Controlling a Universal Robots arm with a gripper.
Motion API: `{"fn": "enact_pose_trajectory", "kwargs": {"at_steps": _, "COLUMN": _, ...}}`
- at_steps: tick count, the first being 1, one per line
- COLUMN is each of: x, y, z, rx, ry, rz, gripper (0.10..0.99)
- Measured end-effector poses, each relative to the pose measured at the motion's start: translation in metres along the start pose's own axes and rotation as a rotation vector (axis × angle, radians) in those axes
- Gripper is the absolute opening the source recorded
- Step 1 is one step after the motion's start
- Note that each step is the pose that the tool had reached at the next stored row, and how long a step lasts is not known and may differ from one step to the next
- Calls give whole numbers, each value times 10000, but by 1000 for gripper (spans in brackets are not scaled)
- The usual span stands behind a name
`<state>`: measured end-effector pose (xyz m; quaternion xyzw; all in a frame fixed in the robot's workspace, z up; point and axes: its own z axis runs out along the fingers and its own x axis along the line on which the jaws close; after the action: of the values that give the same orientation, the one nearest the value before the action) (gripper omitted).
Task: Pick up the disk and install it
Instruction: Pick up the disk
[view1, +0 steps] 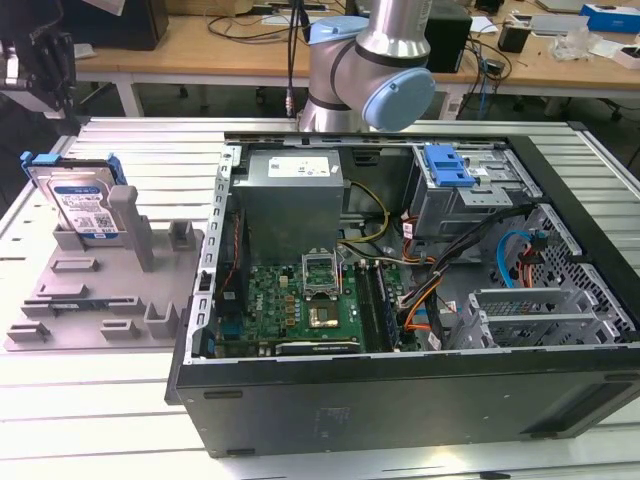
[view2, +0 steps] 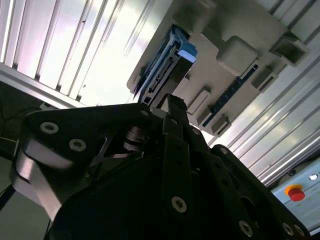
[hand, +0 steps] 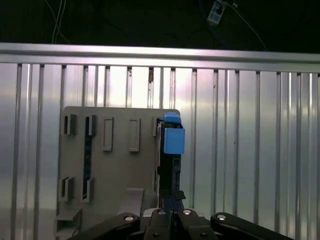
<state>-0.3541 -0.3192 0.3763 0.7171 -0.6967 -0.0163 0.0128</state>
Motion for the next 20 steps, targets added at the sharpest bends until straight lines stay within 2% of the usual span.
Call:
{"fn": "enact_pose_trajectory", "kwargs": {"at_steps": 2, "x": 0, "y": 0, "z": 0, "rx": 0, "ry": 9, "rz": -33, "gripper": 235}}
{"fn": "enact_pose_trajectory", "kwargs": {"at_steps": 3, "x": 0, "y": 0, "z": 0, "rx": -1, "ry": 18, "rz": -49, "gripper": 235}}
{"fn": "enact_pose_trajectory", "kwargs": {"at_steps": 4, "x": 0, "y": 0, "z": 0, "rx": -1, "ry": 24, "rz": -58, "gripper": 357}}
{"fn": "enact_pose_trajectory", "kwargs": {"at_steps": 5, "x": 0, "y": 0, "z": 0, "rx": -1, "ry": 31, "rz": -72, "gripper": 416}}
{"fn": "enact_pose_trajectory", "kwargs": {"at_steps": 7, "x": 0, "y": 0, "z": 0, "rx": -2, "ry": 41, "rz": -94, "gripper": 416}}
{"fn": "enact_pose_trajectory", "kwargs": {"at_steps": 8, "x": 0, "y": 0, "z": 0, "rx": -2, "ry": 41, "rz": -95, "gripper": 482}}
{"fn": "enact_pose_trajectory", "kwargs": {"at_steps": 15, "x": -2, "y": 16, "z": 0, "rx": 16, "ry": 43, "rz": -94, "gripper": 482}}
{"fn": "enact_pose_trajectory", "kwargs": {"at_steps": 17, "x": -9, "y": 37, "z": 1, "rx": 25, "ry": 43, "rz": -95, "gripper": 482}}
{"fn": "enact_pose_trajectory", "kwargs": {"at_steps": 20, "x": -38, "y": 105, "z": 5, "rx": 57, "ry": 43, "rz": -94, "gripper": 482}}
